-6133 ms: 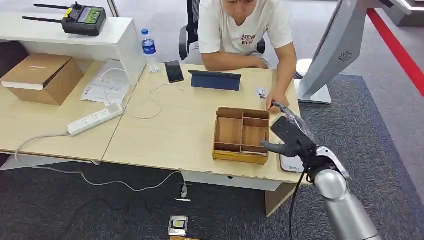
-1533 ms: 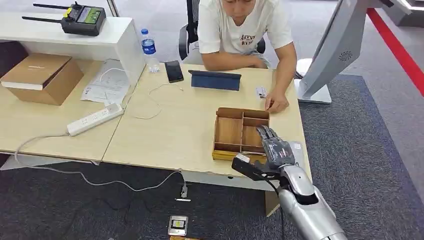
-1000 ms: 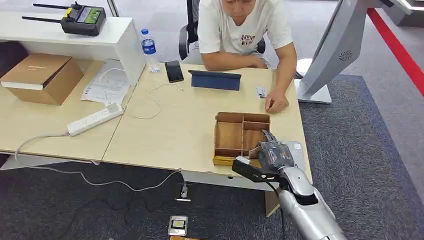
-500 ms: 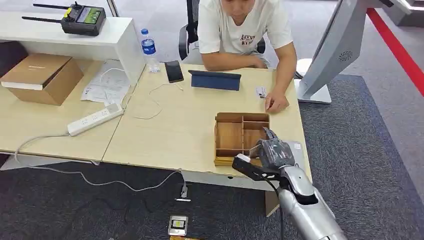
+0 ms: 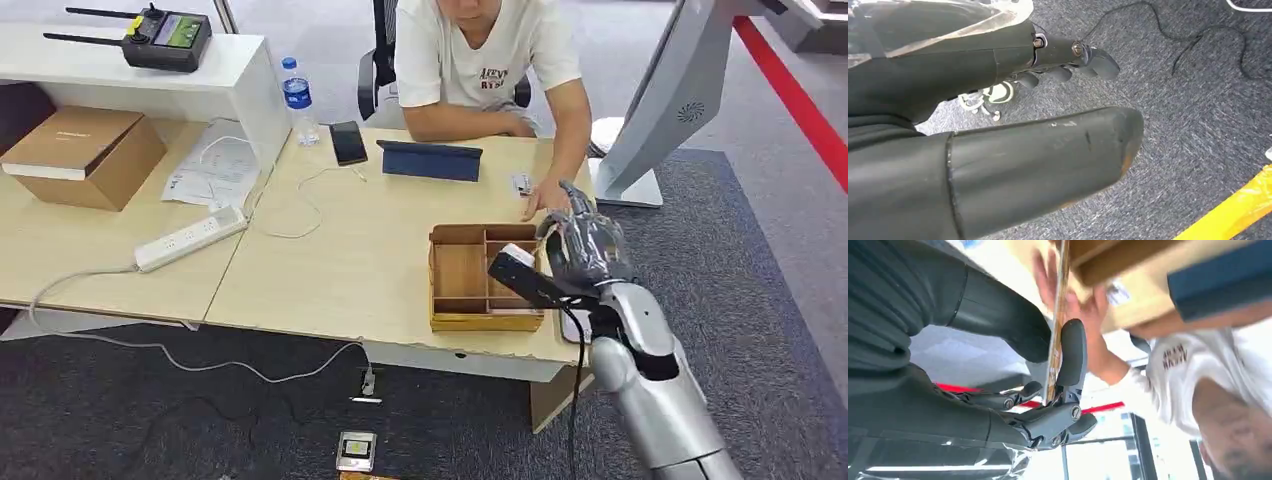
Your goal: Pass the card to the sensor for recognition and then transmit it.
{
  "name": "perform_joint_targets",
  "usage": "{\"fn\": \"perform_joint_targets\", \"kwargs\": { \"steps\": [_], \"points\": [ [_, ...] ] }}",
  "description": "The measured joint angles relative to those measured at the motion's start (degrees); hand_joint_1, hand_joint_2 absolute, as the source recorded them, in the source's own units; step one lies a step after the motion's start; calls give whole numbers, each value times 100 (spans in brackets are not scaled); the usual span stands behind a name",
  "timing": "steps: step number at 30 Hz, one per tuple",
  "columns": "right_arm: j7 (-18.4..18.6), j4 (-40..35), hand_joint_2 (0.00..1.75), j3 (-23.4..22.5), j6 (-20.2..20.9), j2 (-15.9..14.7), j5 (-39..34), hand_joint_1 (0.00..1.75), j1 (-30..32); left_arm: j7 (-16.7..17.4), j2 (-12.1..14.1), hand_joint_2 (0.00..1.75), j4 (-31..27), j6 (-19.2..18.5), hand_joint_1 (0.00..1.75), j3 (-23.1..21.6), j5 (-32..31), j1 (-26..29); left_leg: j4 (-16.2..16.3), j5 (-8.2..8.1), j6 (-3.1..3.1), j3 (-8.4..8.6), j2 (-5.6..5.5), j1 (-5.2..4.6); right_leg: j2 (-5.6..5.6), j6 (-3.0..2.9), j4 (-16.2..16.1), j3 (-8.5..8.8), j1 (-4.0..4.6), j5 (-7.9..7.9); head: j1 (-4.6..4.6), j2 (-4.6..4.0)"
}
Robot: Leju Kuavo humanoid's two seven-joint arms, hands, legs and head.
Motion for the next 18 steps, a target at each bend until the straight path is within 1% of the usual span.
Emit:
{"fn": "perform_joint_targets", "kwargs": {
  "steps": [3,6,7,10,12,14,16,18],
  "points": [
    [37,-272,175,-102,97,-46,-22,175,-38,0,-2,0,0,-4,0,0,-40,-6,0,0,0,0,0,0,0,0,0,0,0,0,-2,2],
    [33,-362,175,-150,115,-77,-77,175,-59,0,-9,0,-2,-42,0,0,-74,-31,-1,0,0,-1,0,0,0,0,0,0,0,0,0,2],
    [7,-356,175,-169,104,-90,-112,175,-115,0,-9,0,-2,-72,0,0,-109,-47,-1,0,0,-2,0,0,0,0,0,-1,0,0,0,2],
    [-241,-185,175,-213,-49,-108,-217,175,-399,22,-13,0,-7,-140,0,0,-208,-106,-1,1,0,-3,-1,0,0,0,1,1,1,1,-2,2],
    [-486,216,175,-209,-288,-103,-208,175,-710,42,-15,0,-11,-195,0,-2,-280,-145,-1,2,-1,-5,-1,0,0,1,3,1,1,5,0,2],
    [-634,729,175,-187,-432,-86,-138,175,-1140,52,-22,0,-20,-251,0,-2,-374,-200,-1,11,3,-13,-5,-1,0,4,4,-4,1,12,-2,2],
    [-730,1365,175,-163,-477,-40,-42,175,-1676,70,-22,0,-37,-317,0,-2,-459,-264,-1,20,3,-25,-9,-1,-2,3,5,-17,0,20,-4,2],
    [-749,1918,175,-139,-409,10,24,175,-2188,105,-24,0,-46,-361,0,-2,-507,-320,0,23,5,-30,-12,0,-6,3,5,-16,1,21,4,2]
  ]
}}
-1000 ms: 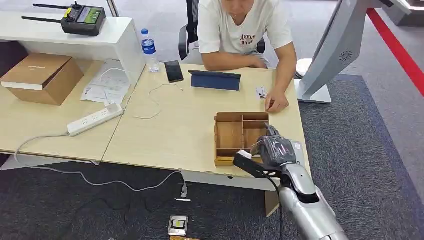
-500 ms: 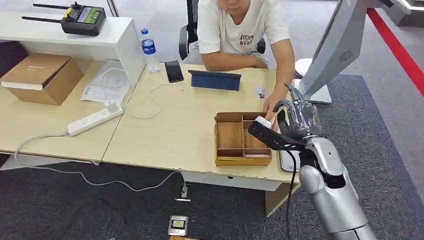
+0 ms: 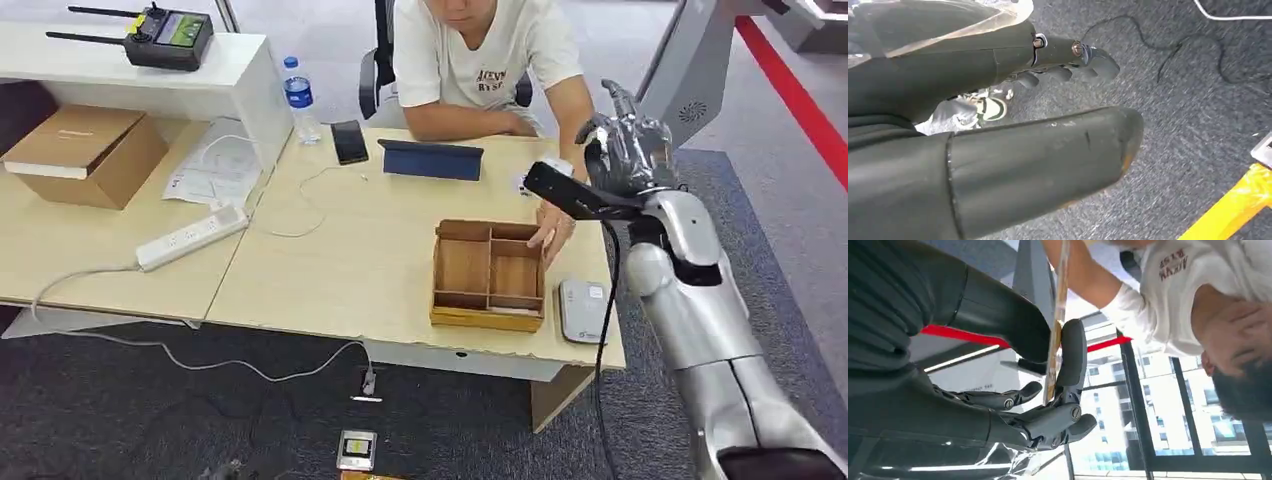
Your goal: Pass the card to the sensor for recognition and then transmit it.
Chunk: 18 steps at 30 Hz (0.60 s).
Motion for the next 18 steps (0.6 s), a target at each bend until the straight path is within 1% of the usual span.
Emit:
{"fn": "perform_joint_targets", "kwargs": {
  "steps": [2,8,13,18],
  "points": [
    [44,546,175,28,173,107,31,175,-431,26,0,0,-7,-11,0,-4,-20,-19,0,0,0,-1,-1,-1,0,0,1,-4,0,1,-7,0],
    [199,1550,175,48,424,384,-55,175,-1325,52,-2,0,-9,2,0,-4,4,-43,1,0,0,-9,-1,1,1,0,1,-14,0,0,-4,0],
    [313,2104,175,59,531,595,-4,175,-1695,59,-2,0,-9,39,0,-4,72,-36,0,0,0,-14,-1,1,1,0,1,-19,1,0,-4,-2],
    [326,2517,175,72,537,808,48,175,-1865,35,0,0,-9,83,0,-2,133,14,1,0,0,-12,0,1,1,0,1,-19,1,0,-4,0]
  ]
}}
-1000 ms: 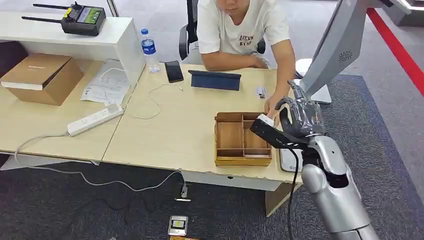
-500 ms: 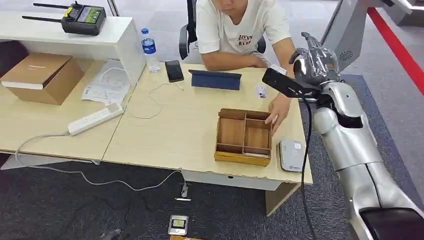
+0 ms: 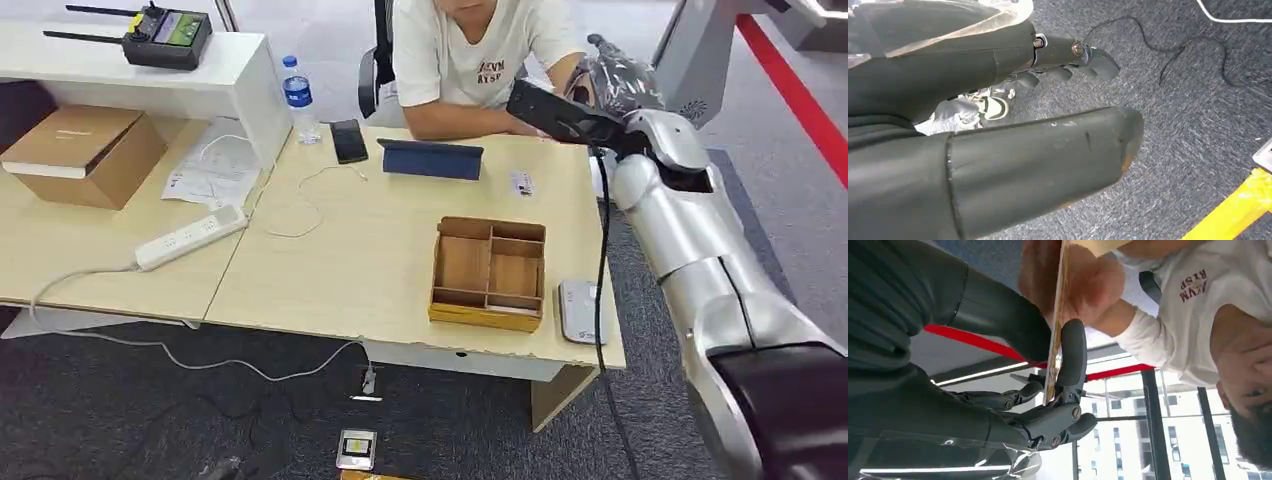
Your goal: Pass the card to the sensor for recognition and then transmit it.
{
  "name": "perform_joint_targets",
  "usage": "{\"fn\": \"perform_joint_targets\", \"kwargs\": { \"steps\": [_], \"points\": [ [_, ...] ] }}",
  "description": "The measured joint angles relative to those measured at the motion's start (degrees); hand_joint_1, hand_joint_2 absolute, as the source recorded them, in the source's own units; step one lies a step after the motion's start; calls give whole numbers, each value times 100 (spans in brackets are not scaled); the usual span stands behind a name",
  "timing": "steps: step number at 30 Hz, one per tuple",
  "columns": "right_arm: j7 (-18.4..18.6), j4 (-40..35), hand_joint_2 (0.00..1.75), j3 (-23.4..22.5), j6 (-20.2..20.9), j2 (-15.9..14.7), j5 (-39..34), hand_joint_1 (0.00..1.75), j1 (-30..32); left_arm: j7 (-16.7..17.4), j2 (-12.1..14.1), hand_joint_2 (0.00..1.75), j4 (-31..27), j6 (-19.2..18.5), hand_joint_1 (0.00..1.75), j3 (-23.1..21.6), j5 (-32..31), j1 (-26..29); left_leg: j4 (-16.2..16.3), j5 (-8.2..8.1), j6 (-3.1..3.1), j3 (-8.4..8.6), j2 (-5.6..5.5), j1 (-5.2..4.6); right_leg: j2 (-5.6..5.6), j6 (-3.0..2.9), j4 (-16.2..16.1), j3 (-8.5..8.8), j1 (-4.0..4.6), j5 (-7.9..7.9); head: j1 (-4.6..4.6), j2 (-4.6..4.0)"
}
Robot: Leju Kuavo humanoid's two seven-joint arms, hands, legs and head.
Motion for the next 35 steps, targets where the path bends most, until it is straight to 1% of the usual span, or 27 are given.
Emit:
{"fn": "perform_joint_targets", "kwargs": {
  "steps": [8,9,10,15,20,21,24,27,30,31,32,33,34,35],
  "points": [
    [39,310,175,28,24,173,24,175,-71,-22,9,0,0,2,0,0,18,48,1,0,0,-2,-1,-2,0,0,0,-2,0,0,0,0],
    [46,341,175,35,24,182,24,162,-78,-24,11,0,0,2,0,2,18,48,1,0,0,-3,-1,-2,0,0,0,-2,0,0,-2,0],
    [52,363,175,37,15,195,20,0,-85,-28,11,0,0,2,0,2,20,50,2,0,0,-3,-1,-2,0,0,0,-1,0,0,0,0],
    [92,470,175,44,-72,223,7,0,-128,-31,11,0,0,4,0,7,13,55,1,0,0,-2,-1,-1,0,0,-1,-2,0,0,-2,0],
    [-64,524,175,44,-389,225,-81,0,-135,-31,11,0,0,17,0,7,-26,56,1,0,0,0,0,-1,0,0,-1,-1,0,1,0,0],
    [-89,531,0,44,-426,225,-92,0,-139,-31,11,0,0,17,0,7,-33,56,1,1,-1,0,0,-1,0,-1,-1,-1,0,2,0,0],
    [-245,548,0,44,-551,225,-197,0,-158,-31,11,0,0,17,0,7,-50,56,1,2,-1,0,0,-1,0,-1,-1,-1,0,3,0,0],
    [-508,548,0,31,-748,225,-407,0,-187,-31,11,0,0,35,0,11,-46,58,2,2,-1,-1,0,-1,0,0,0,-2,0,4,0,0],
    [-978,544,0,-29,-894,245,-785,0,-222,-50,11,0,2,120,0,46,27,92,1,1,-2,-1,1,-1,1,0,0,1,0,3,0,0],
    [-1204,527,0,-67,-864,271,-1045,0,-220,-87,11,0,2,174,0,74,89,121,1,1,-2,1,5,-1,3,0,0,0,0,3,0,0],
    [-1417,483,0,-112,-743,293,-1363,0,-205,-129,11,0,2,232,0,109,153,159,0,1,-2,1,7,-1,4,0,0,-2,0,3,0,0],
    [-1582,423,175,-173,-554,315,-1733,0,-178,-177,9,0,2,289,0,140,221,204,0,0,-2,1,10,0,6,0,-1,-2,0,3,0,-2],
    [-1681,343,175,-234,-351,335,-2104,0,-130,-225,11,0,4,339,0,166,287,244,1,0,-2,4,11,1,5,-1,-2,-4,0,1,-2,0],
    [-1670,245,175,-286,-102,335,-2479,0,-58,-251,9,0,7,367,0,186,334,280,0,0,-2,5,13,1,4,-1,-4,-1,0,0,0,0]
  ]
}}
